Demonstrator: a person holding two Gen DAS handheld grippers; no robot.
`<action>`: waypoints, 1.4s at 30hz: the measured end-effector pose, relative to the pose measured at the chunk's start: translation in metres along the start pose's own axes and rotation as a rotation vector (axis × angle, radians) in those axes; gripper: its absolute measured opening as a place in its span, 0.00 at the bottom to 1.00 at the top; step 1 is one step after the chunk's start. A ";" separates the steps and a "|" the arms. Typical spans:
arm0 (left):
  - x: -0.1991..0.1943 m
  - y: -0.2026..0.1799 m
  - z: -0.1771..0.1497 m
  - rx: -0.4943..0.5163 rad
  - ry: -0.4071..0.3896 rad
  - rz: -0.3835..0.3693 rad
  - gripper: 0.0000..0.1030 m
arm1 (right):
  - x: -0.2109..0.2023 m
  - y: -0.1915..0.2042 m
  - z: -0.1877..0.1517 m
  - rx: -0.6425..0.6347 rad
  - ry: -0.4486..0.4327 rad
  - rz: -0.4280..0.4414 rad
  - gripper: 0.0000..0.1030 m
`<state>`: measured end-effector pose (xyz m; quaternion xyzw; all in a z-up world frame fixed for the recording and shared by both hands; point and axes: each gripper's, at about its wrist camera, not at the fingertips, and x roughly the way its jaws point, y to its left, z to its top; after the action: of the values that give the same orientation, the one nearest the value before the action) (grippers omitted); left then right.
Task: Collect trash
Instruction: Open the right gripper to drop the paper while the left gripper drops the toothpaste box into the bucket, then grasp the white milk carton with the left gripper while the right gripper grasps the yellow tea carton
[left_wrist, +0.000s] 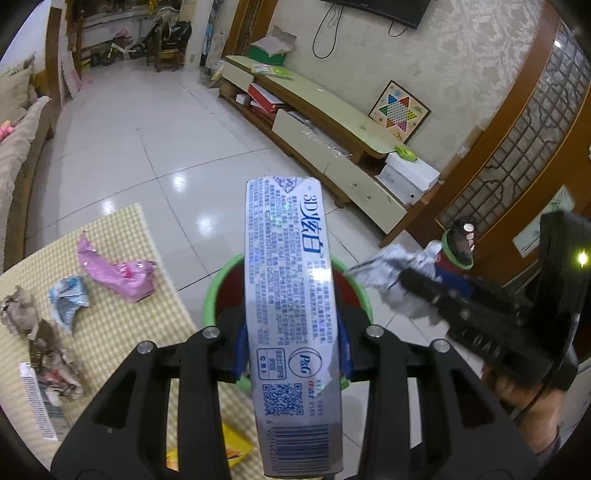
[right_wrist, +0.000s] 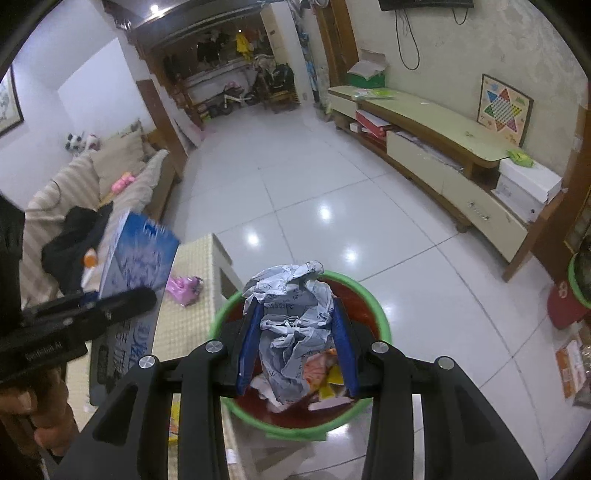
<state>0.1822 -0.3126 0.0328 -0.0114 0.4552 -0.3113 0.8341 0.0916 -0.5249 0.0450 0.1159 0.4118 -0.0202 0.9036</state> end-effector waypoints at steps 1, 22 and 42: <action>0.003 -0.002 0.001 -0.001 0.002 -0.003 0.35 | 0.002 0.000 -0.001 -0.001 0.008 -0.002 0.35; 0.009 0.020 0.022 -0.131 -0.037 -0.004 0.88 | 0.024 0.002 -0.002 0.011 0.060 -0.024 0.61; -0.084 0.093 -0.025 -0.143 -0.093 0.213 0.95 | 0.038 0.080 -0.001 -0.155 0.063 0.040 0.88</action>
<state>0.1777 -0.1866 0.0529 -0.0369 0.4359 -0.1867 0.8797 0.1262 -0.4442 0.0315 0.0546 0.4380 0.0336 0.8967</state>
